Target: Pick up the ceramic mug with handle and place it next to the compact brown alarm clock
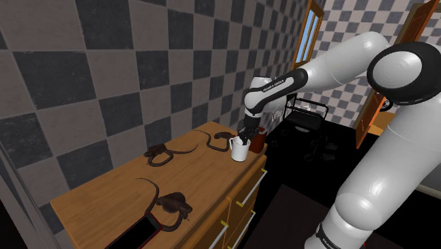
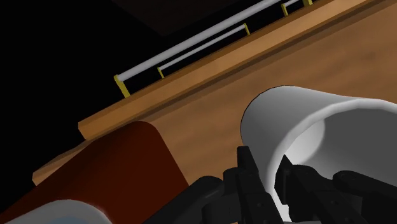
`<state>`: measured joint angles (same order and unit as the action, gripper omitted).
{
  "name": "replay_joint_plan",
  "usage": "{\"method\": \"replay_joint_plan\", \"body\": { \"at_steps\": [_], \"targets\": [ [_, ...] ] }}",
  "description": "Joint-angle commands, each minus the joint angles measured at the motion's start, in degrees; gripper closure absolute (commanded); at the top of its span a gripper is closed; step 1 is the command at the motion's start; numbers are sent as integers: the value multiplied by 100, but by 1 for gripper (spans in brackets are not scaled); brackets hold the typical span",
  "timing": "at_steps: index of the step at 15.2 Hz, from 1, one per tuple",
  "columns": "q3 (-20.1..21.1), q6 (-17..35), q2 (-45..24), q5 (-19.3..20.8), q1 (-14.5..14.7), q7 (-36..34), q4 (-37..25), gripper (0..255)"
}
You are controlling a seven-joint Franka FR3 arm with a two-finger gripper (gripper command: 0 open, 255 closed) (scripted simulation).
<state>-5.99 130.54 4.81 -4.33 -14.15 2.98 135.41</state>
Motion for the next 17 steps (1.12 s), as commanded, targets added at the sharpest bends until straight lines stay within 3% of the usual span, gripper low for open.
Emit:
{"method": "replay_joint_plan", "body": {
  "at_steps": [1,2,3,8,12,17],
  "targets": [
    [0,2,0,0,0,0,0,255],
    [0,2,0,0,0,0,0,255],
    [0,2,0,0,0,0,0,0],
    [0,3,0,0,0,0,0,0],
    [-12,-750,385,90,-28,-60,-370,0],
    [-11,-750,385,90,-28,-60,-370,0]
  ]
}}
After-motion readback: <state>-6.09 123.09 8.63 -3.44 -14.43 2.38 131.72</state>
